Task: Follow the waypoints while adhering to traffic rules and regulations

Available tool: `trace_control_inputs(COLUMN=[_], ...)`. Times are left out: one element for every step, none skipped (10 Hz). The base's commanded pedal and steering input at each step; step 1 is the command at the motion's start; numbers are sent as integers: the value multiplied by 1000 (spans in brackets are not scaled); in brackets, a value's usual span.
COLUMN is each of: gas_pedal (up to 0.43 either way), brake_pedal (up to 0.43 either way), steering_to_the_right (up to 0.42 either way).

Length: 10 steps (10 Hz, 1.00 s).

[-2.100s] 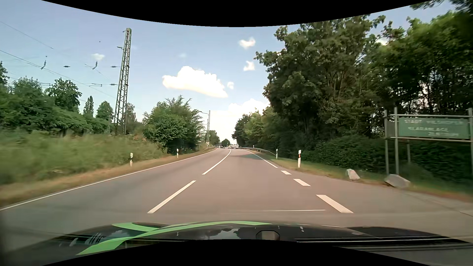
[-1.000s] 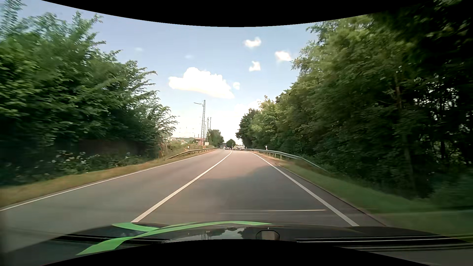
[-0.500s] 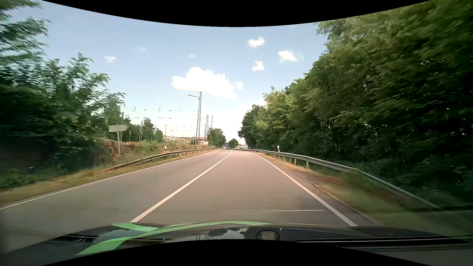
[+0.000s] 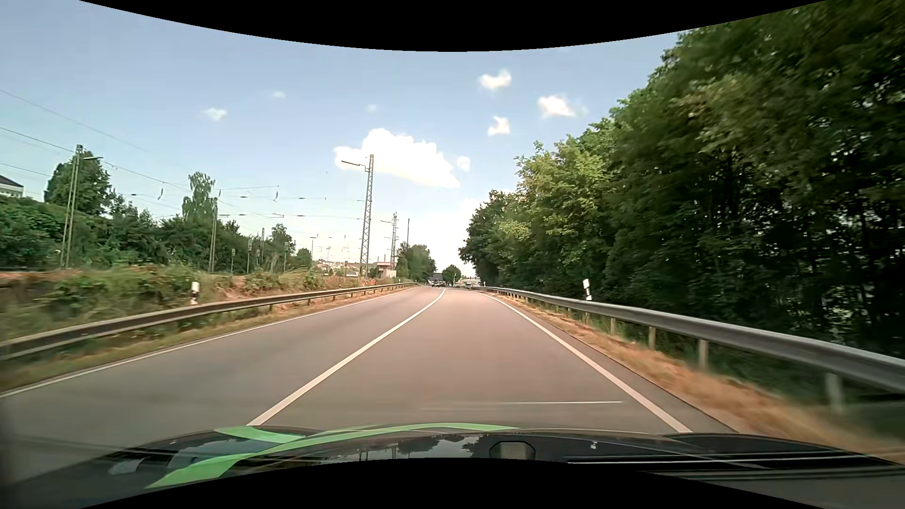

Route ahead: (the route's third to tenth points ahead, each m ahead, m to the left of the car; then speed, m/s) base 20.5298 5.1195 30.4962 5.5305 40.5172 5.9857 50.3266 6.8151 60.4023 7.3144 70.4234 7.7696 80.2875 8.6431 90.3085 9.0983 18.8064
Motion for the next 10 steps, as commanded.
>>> trace_control_inputs(gas_pedal=[260, 260, 260, 240, 197, 169, 138, 110, 87, 79], brake_pedal=[0, 0, 0, 0, 0, 0, 0, 0, 0, 0], steering_to_the_right=[-8, -8, -8, -8, -8, -8, -8, -8, -8, -8])
